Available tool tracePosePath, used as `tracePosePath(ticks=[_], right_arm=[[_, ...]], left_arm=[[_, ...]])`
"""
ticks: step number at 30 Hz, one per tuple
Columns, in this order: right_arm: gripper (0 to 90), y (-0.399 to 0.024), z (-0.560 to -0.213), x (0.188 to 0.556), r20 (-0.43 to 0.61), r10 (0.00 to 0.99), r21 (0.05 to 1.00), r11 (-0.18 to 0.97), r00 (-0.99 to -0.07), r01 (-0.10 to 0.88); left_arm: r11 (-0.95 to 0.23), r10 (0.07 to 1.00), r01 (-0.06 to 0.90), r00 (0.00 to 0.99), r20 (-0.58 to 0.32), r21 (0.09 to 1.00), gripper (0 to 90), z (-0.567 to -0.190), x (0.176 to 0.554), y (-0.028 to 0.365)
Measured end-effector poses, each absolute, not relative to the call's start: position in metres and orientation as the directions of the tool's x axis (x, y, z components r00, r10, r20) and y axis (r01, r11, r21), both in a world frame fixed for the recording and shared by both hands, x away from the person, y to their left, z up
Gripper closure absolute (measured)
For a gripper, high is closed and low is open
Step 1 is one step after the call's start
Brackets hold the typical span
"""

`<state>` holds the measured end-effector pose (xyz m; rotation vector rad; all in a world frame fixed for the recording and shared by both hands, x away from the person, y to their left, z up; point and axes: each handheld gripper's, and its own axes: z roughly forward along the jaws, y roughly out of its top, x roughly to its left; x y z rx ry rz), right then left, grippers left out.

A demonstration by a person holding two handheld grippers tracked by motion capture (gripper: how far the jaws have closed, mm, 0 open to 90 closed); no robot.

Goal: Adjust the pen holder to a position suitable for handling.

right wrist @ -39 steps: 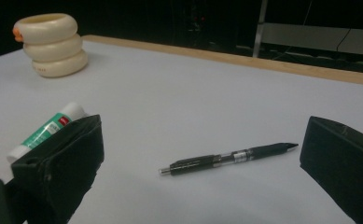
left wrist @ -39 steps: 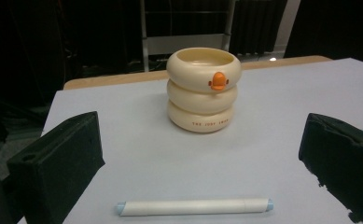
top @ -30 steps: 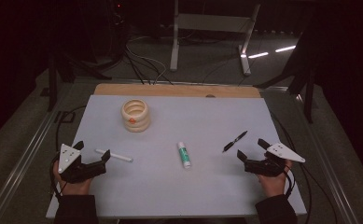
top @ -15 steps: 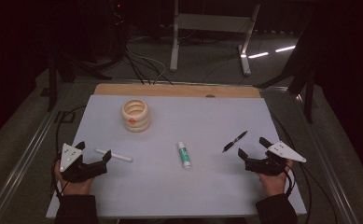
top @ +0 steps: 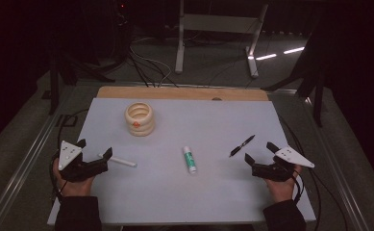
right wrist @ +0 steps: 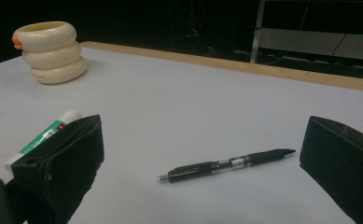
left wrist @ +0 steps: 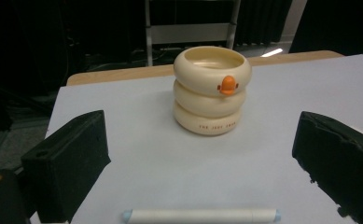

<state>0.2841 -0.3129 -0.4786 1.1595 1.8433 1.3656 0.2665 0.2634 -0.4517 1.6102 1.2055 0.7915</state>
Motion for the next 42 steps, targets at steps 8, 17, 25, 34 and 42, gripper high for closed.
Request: tracePosePath(ticks=[8, 17, 25, 34, 42], right_arm=[[0.0, -0.310, -0.480, 0.284, 0.048, 0.880, 0.943, 0.117, -0.473, 0.313], [0.0, -0.310, -0.480, 0.284, 0.050, 0.880, 0.944, 0.112, -0.473, 0.309], [0.0, -0.311, -0.479, 0.284, 0.055, 0.882, 0.945, 0.105, -0.468, 0.309], [0.0, -0.311, -0.479, 0.283, 0.060, 0.881, 0.947, 0.099, -0.469, 0.307], [0.0, -0.311, -0.479, 0.283, 0.062, 0.882, 0.948, 0.094, -0.467, 0.303]], left_arm=[[-0.075, 0.945, 0.343, 0.325, -0.043, 0.936, 0.2, -0.436, 0.289, 0.261], [-0.053, 0.943, 0.350, 0.325, -0.068, 0.935, 0.2, -0.426, 0.310, 0.264], [-0.056, 0.945, 0.361, 0.320, -0.067, 0.931, 0.2, -0.419, 0.324, 0.261], [-0.068, 0.947, 0.374, 0.316, -0.058, 0.925, 0.3, -0.414, 0.338, 0.261], [-0.085, 0.951, 0.412, 0.305, -0.049, 0.907, 0.9, -0.414, 0.353, 0.256]])
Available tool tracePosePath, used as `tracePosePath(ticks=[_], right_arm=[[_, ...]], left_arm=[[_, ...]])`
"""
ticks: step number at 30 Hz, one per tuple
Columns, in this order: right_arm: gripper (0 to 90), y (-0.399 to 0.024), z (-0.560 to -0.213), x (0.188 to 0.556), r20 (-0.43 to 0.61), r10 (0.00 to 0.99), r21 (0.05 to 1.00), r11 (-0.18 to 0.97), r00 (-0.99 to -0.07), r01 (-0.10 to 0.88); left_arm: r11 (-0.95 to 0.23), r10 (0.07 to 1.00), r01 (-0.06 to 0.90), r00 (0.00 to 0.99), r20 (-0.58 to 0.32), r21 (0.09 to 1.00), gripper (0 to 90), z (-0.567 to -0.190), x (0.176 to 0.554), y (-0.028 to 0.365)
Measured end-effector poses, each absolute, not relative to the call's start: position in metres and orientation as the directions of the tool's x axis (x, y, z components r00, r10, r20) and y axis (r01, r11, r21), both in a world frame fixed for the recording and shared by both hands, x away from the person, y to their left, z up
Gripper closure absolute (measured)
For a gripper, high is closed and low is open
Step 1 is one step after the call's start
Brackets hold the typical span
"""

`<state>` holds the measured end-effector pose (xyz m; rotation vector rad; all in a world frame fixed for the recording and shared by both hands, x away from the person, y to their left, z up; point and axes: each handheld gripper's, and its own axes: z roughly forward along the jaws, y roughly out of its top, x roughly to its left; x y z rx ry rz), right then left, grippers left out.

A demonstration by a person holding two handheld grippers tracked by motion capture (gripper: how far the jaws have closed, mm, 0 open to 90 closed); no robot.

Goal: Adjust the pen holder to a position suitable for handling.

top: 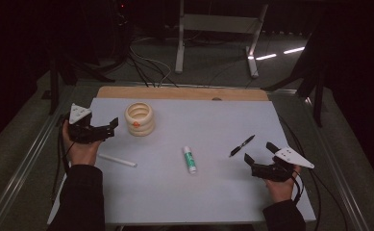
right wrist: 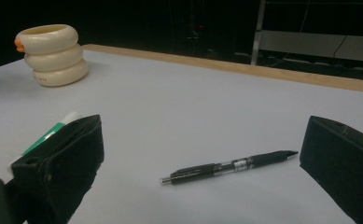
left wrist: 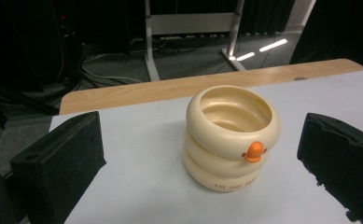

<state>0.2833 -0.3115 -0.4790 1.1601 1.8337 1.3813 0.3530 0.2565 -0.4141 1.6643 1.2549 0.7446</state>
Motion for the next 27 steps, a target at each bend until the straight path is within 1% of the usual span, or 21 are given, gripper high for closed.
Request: tracePosePath(ticks=[16, 27], right_arm=[[0.0, -0.312, -0.479, 0.283, 0.059, 0.885, 0.949, 0.093, -0.461, 0.301], [0.0, -0.314, -0.478, 0.283, 0.062, 0.890, 0.951, 0.085, -0.452, 0.299]], left_arm=[[-0.116, 0.952, 0.444, 0.305, -0.027, 0.889, 2.3, -0.413, 0.380, 0.243], [-0.115, 0.952, 0.466, 0.303, -0.036, 0.877, 2.0, -0.414, 0.398, 0.237]])
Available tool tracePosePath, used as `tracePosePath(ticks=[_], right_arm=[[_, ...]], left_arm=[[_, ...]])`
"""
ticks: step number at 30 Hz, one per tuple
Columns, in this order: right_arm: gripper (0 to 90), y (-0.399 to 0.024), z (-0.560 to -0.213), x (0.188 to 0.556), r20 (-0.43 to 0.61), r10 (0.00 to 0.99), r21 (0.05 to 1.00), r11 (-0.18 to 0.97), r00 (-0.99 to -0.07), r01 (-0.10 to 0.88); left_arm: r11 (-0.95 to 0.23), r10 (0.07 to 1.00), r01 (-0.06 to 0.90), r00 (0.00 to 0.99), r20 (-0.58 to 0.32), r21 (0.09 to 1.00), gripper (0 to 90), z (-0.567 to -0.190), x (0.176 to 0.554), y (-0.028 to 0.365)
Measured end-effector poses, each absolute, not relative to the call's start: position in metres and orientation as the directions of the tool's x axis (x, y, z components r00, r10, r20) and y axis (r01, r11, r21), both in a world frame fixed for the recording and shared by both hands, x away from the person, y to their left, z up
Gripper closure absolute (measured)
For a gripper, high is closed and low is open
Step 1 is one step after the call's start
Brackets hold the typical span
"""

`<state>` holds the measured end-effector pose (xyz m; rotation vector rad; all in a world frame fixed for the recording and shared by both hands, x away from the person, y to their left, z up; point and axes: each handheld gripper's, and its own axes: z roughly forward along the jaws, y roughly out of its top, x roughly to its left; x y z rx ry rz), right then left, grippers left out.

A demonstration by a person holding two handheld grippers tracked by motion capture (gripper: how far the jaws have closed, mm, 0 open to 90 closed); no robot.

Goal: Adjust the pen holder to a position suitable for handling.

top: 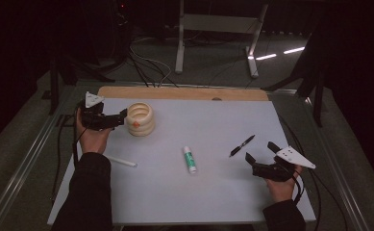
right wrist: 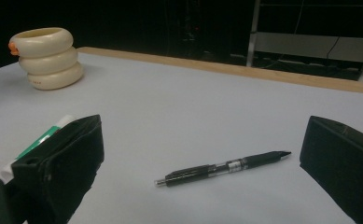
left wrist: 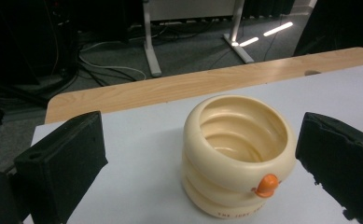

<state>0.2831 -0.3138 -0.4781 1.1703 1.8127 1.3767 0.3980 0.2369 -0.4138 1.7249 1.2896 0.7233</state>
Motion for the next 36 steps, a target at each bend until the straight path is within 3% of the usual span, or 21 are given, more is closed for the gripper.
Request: tracePosePath(ticks=[18, 27, 32, 36], right_arm=[[0.0, -0.315, -0.478, 0.283, 0.061, 0.895, 0.954, 0.078, -0.442, 0.291], [0.0, -0.315, -0.478, 0.282, 0.062, 0.896, 0.953, 0.077, -0.440, 0.292], [0.0, -0.316, -0.477, 0.282, 0.063, 0.897, 0.954, 0.075, -0.437, 0.291], [0.0, -0.317, -0.477, 0.282, 0.062, 0.899, 0.954, 0.074, -0.434, 0.290]], left_arm=[[-0.082, 0.965, 0.507, 0.257, -0.060, 0.858, 1.1, -0.427, 0.424, 0.233], [-0.092, 0.967, 0.557, 0.247, -0.060, 0.825, 7.6, -0.436, 0.435, 0.227], [-0.106, 0.973, 0.589, 0.229, -0.039, 0.801, 18.3, -0.442, 0.440, 0.214], [-0.082, 0.976, 0.627, 0.208, -0.064, 0.775, 35.6, -0.448, 0.446, 0.209]])
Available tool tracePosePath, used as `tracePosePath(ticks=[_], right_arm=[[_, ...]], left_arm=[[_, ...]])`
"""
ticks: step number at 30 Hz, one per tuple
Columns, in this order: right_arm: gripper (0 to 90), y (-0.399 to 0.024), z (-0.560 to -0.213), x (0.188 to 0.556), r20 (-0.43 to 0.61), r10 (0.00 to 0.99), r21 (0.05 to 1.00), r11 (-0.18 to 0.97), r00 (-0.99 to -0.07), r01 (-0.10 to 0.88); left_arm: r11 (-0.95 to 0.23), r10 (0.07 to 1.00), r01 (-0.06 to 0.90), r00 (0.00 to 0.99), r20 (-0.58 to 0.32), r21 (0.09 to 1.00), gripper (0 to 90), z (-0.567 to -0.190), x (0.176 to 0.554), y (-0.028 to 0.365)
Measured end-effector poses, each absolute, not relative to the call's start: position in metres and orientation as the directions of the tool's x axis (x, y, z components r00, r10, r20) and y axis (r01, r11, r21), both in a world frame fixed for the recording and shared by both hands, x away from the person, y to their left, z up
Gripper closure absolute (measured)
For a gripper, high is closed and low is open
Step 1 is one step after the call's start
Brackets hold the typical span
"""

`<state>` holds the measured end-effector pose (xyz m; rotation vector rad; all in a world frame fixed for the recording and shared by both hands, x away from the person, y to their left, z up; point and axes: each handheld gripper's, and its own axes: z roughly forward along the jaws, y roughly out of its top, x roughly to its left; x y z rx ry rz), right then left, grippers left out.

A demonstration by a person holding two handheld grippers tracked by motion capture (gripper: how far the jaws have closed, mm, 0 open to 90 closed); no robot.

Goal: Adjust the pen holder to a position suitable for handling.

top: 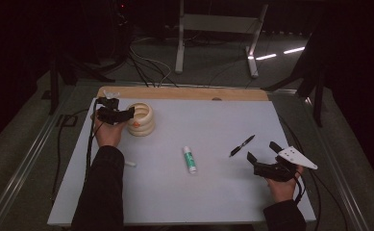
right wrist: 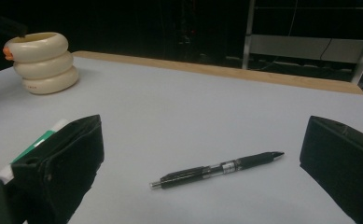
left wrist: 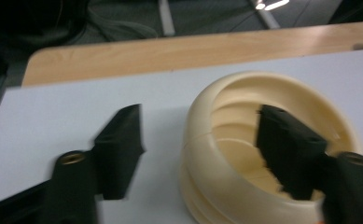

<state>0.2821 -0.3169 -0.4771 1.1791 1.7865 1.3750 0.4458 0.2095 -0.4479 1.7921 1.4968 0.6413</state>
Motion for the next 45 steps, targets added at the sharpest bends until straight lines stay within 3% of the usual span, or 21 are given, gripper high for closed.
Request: tracePosePath(ticks=[6, 13, 20, 45], right_arm=[[0.0, -0.318, -0.477, 0.282, 0.065, 0.900, 0.954, 0.071, -0.431, 0.291], [0.0, -0.318, -0.477, 0.282, 0.063, 0.900, 0.954, 0.072, -0.430, 0.291], [0.0, -0.318, -0.477, 0.282, 0.065, 0.901, 0.954, 0.070, -0.429, 0.292], [0.0, -0.318, -0.477, 0.282, 0.066, 0.904, 0.954, 0.068, -0.423, 0.292]], left_arm=[[-0.113, 0.975, 0.653, 0.217, -0.042, 0.749, 58.9, -0.457, 0.448, 0.203], [-0.115, 0.984, 0.662, 0.175, -0.004, 0.741, 75.6, -0.460, 0.447, 0.199], [-0.164, 0.980, 0.640, 0.191, 0.051, 0.750, 78.0, -0.461, 0.443, 0.193], [-0.210, 0.955, 0.585, 0.296, 0.036, 0.783, 78.2, -0.445, 0.429, 0.178]])
